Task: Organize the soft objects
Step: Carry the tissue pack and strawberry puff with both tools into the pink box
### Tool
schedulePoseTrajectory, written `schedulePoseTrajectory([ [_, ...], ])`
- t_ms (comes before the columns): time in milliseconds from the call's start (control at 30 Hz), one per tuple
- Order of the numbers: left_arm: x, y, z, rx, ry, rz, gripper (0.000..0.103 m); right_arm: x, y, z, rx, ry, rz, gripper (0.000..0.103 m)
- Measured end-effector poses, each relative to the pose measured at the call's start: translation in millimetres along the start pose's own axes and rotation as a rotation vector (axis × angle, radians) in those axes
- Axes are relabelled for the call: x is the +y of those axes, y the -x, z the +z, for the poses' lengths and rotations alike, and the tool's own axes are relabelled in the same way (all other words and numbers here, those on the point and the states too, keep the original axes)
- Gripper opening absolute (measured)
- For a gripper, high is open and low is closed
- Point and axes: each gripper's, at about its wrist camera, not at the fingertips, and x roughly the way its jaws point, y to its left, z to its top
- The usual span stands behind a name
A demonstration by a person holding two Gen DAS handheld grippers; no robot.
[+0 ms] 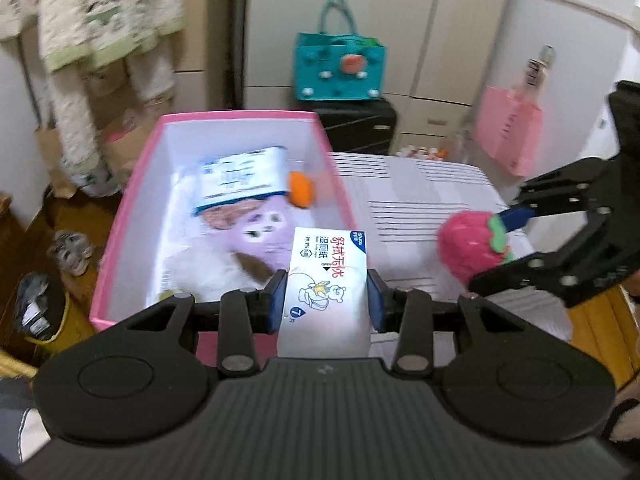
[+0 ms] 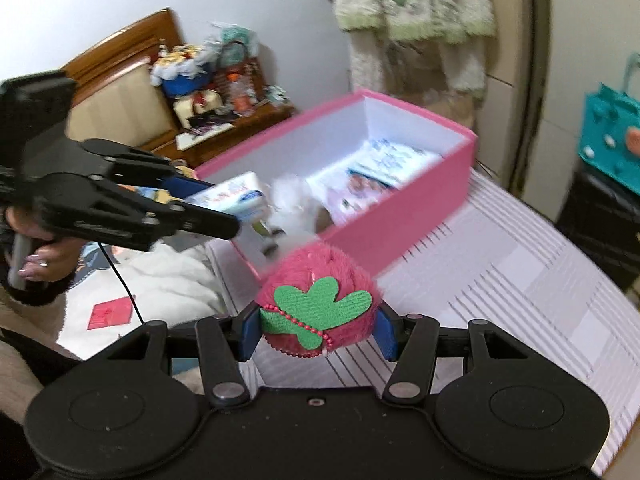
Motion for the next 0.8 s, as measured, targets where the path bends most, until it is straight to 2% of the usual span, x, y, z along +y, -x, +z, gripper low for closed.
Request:
schedulePoseTrajectory([
  [200, 22, -13, 11, -0.009, -0.040, 0.094, 0.039, 6, -19, 37, -0.029, 0.065, 0.051, 0.061],
  [367, 46, -34, 26, 0.034, -0.037, 0.117, 0.039, 6, -48, 66, -0.033, 0.136, 0.082, 0.061],
  [633, 78, -85, 56, 0.078, -0.077, 0.191, 0.039, -10, -114, 96, 0.060, 0.156, 0.062, 0.061],
  [800, 91, -111, 66, 0.093, -0.068, 0.183, 0.040, -18, -148, 102, 0.117, 0.132, 0.076, 0.063],
])
